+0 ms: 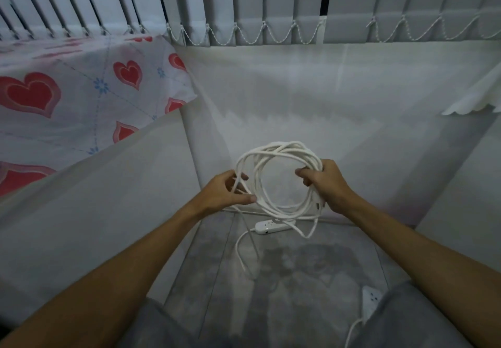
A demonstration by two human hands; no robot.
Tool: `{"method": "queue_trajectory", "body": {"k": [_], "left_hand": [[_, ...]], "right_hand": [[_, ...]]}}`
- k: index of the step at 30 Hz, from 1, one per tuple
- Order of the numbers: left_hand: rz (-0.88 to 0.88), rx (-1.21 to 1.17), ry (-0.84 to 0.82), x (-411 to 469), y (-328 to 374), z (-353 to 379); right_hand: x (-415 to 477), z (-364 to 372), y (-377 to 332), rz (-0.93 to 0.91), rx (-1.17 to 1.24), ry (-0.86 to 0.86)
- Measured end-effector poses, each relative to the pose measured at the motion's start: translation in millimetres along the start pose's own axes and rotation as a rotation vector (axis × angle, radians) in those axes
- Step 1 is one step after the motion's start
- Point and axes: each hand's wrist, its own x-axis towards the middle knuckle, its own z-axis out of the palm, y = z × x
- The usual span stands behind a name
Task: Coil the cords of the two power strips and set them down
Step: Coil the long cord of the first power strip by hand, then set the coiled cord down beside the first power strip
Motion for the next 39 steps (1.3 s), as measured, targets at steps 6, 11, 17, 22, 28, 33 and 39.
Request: {"method": "queue_trajectory", "body": {"k": [6, 11, 17, 22, 28, 33, 39], "left_hand": [[-0.112, -0.012, -0.122, 2, -21, 21], [-0.086, -0.232, -0.060, 11, -30, 35], [-0.116, -0.378, 0.160, 36, -60, 87], [-0.265, -0.483, 0.295, 66, -109, 123], [-0.386, -0.633, 0.305, 99, -171, 144], [-0.398, -0.727, 0.235, 111, -195, 145], [-0.417, -0.824, 0.186, 116, -204, 140]], "right_hand": [[6, 4, 15, 0.147, 0.240, 0.016], [7, 18, 52, 0.237, 0.376, 0.011], [11, 62, 126, 0.586, 0.807, 0.057], [15, 88, 189, 0.775, 0.869, 0.061], [30, 98, 239, 0.830, 0.804, -0.152], [29, 89, 262, 0.599, 0.805, -0.442], [-27, 88, 319, 0.669, 0.164, -0.812]]}}
